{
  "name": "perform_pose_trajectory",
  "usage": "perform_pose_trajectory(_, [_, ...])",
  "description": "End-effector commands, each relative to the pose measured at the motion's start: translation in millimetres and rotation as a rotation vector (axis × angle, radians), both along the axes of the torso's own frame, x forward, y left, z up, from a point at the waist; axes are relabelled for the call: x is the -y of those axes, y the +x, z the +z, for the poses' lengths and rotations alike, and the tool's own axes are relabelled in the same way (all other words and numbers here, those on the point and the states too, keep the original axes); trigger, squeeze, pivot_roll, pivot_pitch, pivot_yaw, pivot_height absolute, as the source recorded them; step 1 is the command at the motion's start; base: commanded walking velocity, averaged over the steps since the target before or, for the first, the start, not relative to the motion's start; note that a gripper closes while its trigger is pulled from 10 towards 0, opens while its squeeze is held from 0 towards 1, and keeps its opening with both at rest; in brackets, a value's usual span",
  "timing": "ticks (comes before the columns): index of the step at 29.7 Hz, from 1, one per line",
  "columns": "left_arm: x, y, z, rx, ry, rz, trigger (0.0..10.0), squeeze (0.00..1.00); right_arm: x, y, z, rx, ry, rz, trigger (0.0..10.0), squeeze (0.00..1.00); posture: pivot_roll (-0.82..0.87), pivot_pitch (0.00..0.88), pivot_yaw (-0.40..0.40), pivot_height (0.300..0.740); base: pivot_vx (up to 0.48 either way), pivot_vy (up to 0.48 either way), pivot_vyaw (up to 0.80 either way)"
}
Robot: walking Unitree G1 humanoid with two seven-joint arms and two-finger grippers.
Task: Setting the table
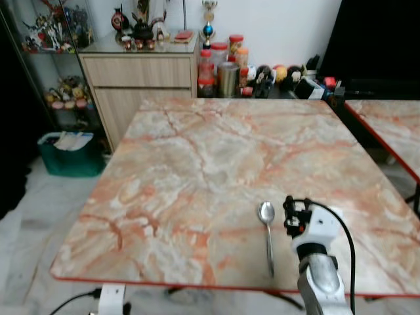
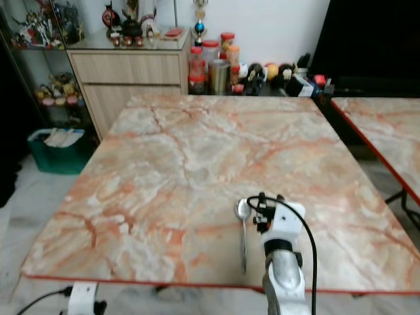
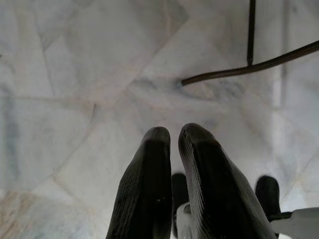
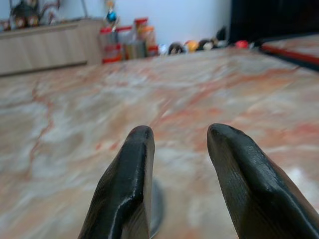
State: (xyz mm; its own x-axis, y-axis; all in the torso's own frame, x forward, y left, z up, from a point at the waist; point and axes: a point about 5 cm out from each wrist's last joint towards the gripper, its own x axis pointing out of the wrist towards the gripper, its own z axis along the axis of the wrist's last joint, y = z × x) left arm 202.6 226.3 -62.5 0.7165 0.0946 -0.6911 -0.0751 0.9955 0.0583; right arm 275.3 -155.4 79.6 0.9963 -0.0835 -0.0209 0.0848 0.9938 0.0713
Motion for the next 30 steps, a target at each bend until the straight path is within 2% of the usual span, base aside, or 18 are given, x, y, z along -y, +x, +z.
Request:
perform_pose_trajectory(1, [-0.8,-5.6,-3.2,-0.020,0.003,0.006,10.0,0.00,-0.5,-1.0,-1.1,-0.017,-0.016,0.000,10.0,0.00,-0.01,0.042,-0.016,0.740,0.000,0.000,0.00])
perform_pose_trajectory(8, [-0.8,-5.9,-3.4,-0.021,0.002,0.007,10.0,0.00,-6.1,-7.9,-5.3,-0.061,-0.028,0.019,10.0,0.00,-0.01,0.047,-0.018,0.740,0.000,0.000,0.00])
perform_pose_trajectory(9, [-0.9,-6.1,-3.4,-0.021,0.001,0.007,10.0,0.00,-7.9,-10.0,-4.6,-0.062,-0.021,0.029,10.0,0.07,-0.02,0.046,-0.018,0.740,0.000,0.000,0.00])
perform_pose_trajectory(10, [-1.1,-6.2,-3.5,-0.022,0.001,0.007,10.0,0.00,-10.0,-12.3,-4.2,-0.067,-0.018,0.040,10.0,0.45,-0.02,0.047,-0.017,0.740,0.000,0.000,0.00])
perform_pose_trajectory(11, [-1.1,-6.3,-3.5,-0.022,0.002,0.006,10.0,0.00,-10.6,-13.1,-5.2,-0.078,-0.021,0.045,10.0,0.78,-0.02,0.047,-0.017,0.740,0.000,0.000,0.00])
perform_pose_trajectory(12, [-0.9,-6.7,-3.7,-0.023,0.001,0.005,10.0,0.00,-11.3,-14.4,-7.4,-0.091,-0.019,0.048,10.0,1.00,-0.02,0.046,-0.017,0.740,0.000,0.000,0.00])
perform_pose_trajectory(15, [0.4,-7.4,-4.4,-0.026,0.000,0.001,10.0,0.00,-10.5,-15.3,-14.0,-0.132,-0.049,0.038,10.0,1.00,-0.02,0.044,-0.014,0.740,0.000,0.000,0.00])
perform_pose_trajectory(16, [0.6,-7.4,-4.5,-0.026,-0.001,0.001,10.0,0.00,-10.7,-15.2,-14.4,-0.130,-0.038,0.037,10.0,0.76,-0.02,0.043,-0.014,0.740,0.000,0.000,0.00])
perform_pose_trajectory(17, [1.1,-7.1,-4.5,-0.026,-0.002,-0.001,10.0,0.00,-11.9,-14.4,-14.2,-0.129,-0.029,0.044,10.0,0.00,-0.02,0.040,-0.013,0.740,0.000,0.000,0.00])
perform_pose_trajectory(25, [2.0,-4.9,-3.5,-0.022,-0.002,-0.006,10.0,0.00,-16.1,-11.3,-13.2,-0.148,-0.014,0.074,10.0,0.00,-0.02,0.018,-0.019,0.740,0.000,0.000,0.00])
perform_pose_trajectory(30, [2.3,-5.1,-3.7,-0.023,0.000,-0.010,10.0,0.00,-21.2,-5.1,-24.4,-0.245,-0.069,0.107,10.0,0.00,-0.02,0.006,-0.024,0.740,0.000,0.000,0.00])
